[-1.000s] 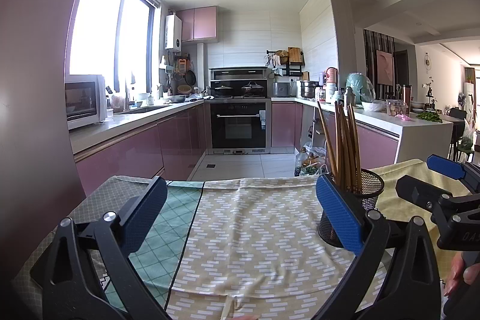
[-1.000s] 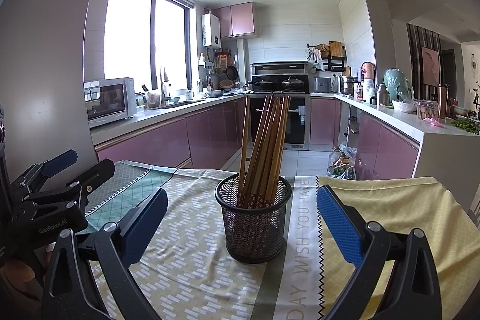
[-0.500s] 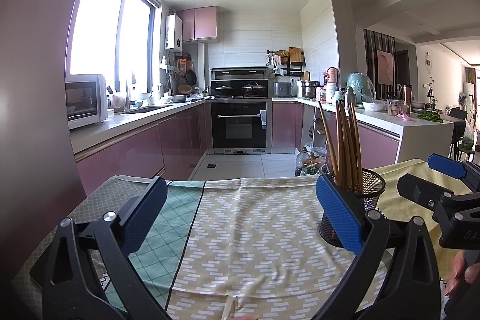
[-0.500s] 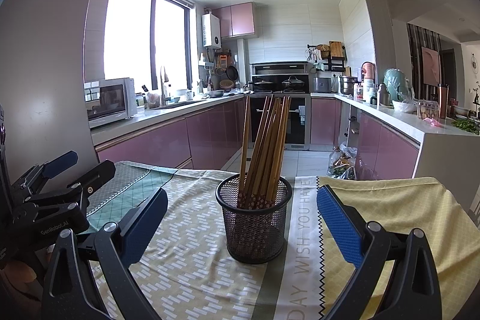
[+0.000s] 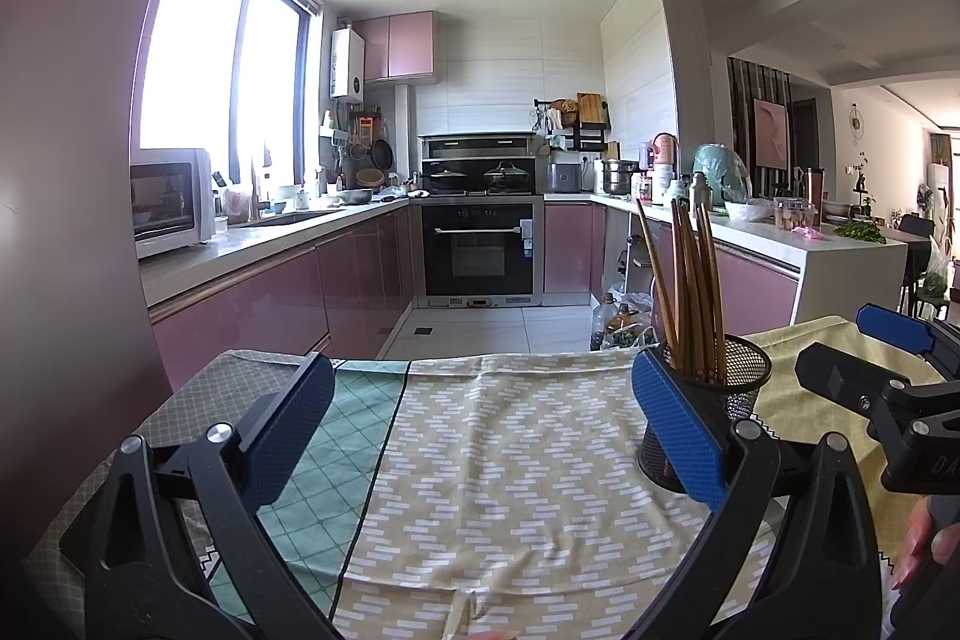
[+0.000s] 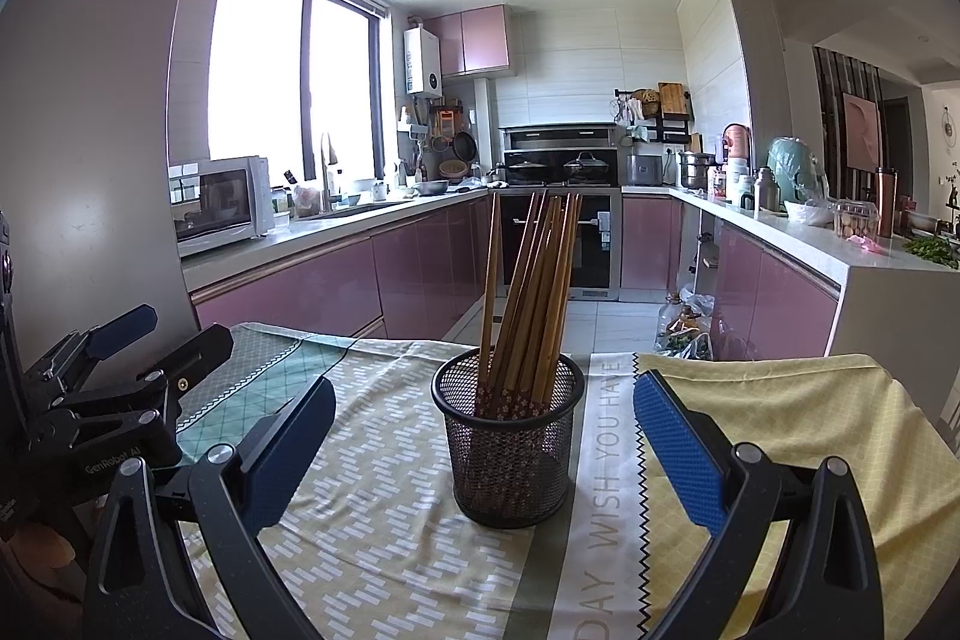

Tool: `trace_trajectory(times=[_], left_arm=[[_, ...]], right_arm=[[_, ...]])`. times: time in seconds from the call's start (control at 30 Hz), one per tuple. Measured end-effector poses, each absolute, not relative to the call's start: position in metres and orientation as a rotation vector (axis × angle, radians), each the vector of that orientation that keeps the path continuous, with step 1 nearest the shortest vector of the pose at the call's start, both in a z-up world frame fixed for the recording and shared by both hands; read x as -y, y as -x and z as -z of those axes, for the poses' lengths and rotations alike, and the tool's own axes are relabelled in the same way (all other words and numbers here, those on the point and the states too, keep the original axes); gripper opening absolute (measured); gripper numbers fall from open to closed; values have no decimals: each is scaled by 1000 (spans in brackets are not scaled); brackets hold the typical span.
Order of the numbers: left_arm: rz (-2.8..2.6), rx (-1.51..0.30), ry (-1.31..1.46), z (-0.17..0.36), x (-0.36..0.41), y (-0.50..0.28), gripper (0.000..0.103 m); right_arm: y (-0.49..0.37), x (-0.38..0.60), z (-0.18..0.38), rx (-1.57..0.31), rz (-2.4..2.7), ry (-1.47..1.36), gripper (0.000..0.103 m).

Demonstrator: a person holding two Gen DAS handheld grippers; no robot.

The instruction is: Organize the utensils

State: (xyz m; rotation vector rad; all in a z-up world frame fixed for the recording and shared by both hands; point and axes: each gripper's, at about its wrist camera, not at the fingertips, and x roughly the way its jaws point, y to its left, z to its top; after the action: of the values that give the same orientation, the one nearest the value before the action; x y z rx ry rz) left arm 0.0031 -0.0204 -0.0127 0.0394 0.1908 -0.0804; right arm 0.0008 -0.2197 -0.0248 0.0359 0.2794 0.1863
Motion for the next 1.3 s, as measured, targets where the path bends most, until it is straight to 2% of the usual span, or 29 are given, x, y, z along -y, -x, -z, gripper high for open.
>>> trace_trajectory(times=[1.3], left_arm=[[79, -191, -43, 15, 19, -5, 98]], right_arm=[[-1, 220, 24, -278, -188, -39, 96]])
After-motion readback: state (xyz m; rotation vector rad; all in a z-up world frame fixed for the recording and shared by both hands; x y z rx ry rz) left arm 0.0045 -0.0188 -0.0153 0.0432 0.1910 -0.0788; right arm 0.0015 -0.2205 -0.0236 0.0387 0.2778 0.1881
